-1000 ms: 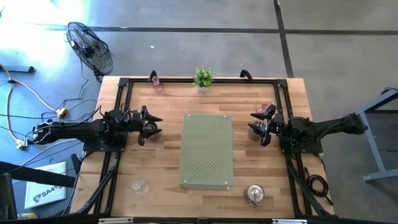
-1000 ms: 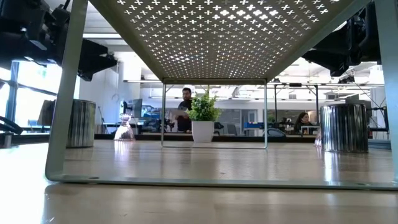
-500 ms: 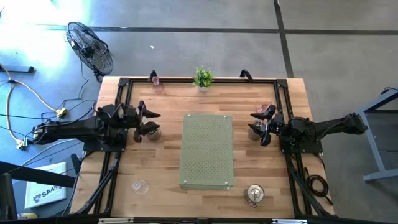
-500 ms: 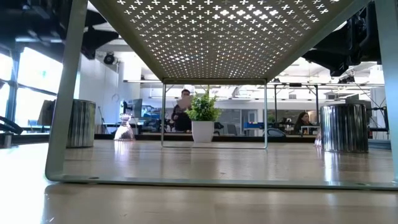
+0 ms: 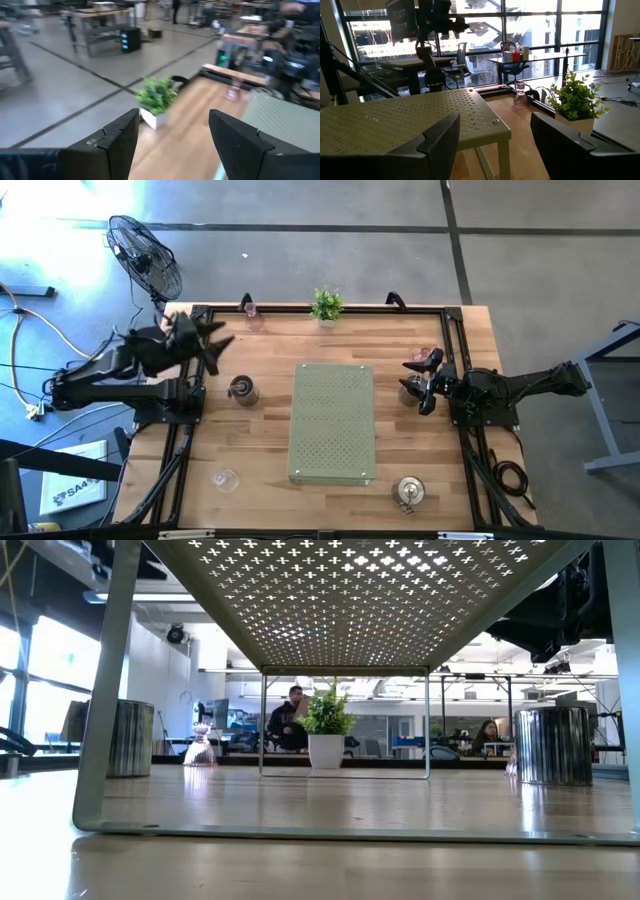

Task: Pick & Place candle stick holders
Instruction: Put the top pink transparent candle holder on the shelf

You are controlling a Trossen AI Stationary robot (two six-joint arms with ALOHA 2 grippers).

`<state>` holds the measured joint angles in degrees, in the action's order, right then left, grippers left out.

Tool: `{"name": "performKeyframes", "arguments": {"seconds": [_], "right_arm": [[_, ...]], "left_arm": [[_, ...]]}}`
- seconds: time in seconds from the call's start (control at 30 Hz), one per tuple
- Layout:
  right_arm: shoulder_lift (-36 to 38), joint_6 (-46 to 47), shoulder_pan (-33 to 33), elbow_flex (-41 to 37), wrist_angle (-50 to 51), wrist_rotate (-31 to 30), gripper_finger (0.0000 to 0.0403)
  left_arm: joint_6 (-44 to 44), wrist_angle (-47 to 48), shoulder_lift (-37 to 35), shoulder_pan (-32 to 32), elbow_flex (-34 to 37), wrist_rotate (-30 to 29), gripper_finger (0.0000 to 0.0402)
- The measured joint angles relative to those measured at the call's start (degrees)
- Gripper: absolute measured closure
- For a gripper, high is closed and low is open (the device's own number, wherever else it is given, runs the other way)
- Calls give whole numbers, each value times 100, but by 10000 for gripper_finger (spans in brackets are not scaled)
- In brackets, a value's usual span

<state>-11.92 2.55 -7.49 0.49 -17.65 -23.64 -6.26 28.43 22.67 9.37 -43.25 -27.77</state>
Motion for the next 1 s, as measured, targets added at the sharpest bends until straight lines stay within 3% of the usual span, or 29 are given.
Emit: {"name": "performKeyframes", "arguments": {"seconds": [0.47, 0.7, 0.9, 1.0], "right_arm": [[0, 19, 1, -1, 2, -7, 165], [2, 20, 2, 0, 80, -2, 165], [2, 120, 0, 0, 210, -2, 165], [0, 155, 0, -2, 248, -2, 165]], "left_arm": [[1283, 289, 1627, 0, -1977, -1104, 165], [1415, 734, 2631, 4, -3112, -2070, 165], [1527, 1398, 3496, 48, -4321, -2178, 165], [1532, 1878, 3894, 377, -4950, -1883, 165]]}}
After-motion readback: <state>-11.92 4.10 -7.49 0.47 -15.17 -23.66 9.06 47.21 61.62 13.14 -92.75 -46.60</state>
